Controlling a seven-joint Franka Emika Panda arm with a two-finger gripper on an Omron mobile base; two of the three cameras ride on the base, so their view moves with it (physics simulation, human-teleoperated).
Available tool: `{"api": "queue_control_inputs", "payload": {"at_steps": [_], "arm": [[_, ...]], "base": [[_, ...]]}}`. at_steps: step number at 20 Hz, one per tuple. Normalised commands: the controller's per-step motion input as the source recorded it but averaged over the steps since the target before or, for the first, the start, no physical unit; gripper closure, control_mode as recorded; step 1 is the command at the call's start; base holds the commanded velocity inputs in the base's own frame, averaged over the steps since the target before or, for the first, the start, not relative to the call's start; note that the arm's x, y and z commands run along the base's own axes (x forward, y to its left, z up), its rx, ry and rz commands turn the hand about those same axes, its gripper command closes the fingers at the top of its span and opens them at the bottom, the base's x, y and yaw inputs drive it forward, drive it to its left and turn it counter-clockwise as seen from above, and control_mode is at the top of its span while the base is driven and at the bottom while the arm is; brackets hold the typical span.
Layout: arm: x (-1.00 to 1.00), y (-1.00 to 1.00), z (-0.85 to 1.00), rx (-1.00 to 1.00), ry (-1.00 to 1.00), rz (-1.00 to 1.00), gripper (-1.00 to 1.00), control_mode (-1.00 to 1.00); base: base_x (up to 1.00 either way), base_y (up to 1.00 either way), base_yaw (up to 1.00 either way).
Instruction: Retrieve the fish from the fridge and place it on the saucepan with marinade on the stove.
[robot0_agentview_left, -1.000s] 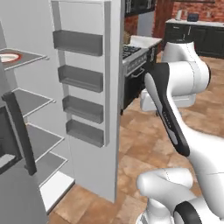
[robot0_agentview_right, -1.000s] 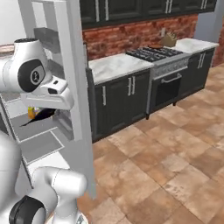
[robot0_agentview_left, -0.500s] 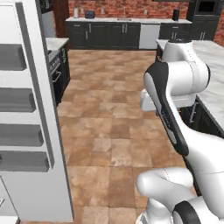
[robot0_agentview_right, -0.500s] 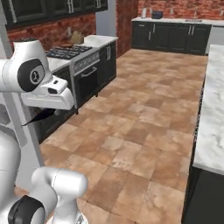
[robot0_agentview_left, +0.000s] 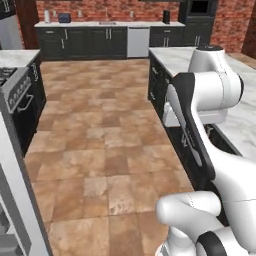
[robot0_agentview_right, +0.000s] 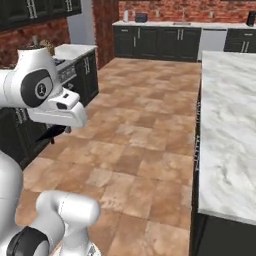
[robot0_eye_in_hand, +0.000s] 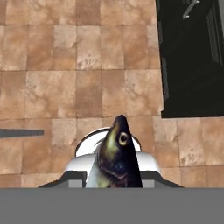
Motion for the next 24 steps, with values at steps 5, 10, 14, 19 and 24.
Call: {"api": "queue_control_inputs", "payload": {"at_steps": [5,10,14,19,24], "arm": [[0.0,0.0,0.0,0.0,0.0,0.0,1.0,1.0],[0.0,0.0,0.0,0.0,0.0,0.0,1.0,1.0],[0.0,0.0,0.0,0.0,0.0,0.0,1.0,1.0],[0.0,0.0,0.0,0.0,0.0,0.0,1.0,1.0],[0.0,0.0,0.0,0.0,0.0,0.0,1.0,1.0]], "base": [[1.0,-0.05,-0.17],[1.0,0.27,-0.05],[1.0,0.54,0.0],[1.0,0.53,0.0],[1.0,0.45,0.0]]}}
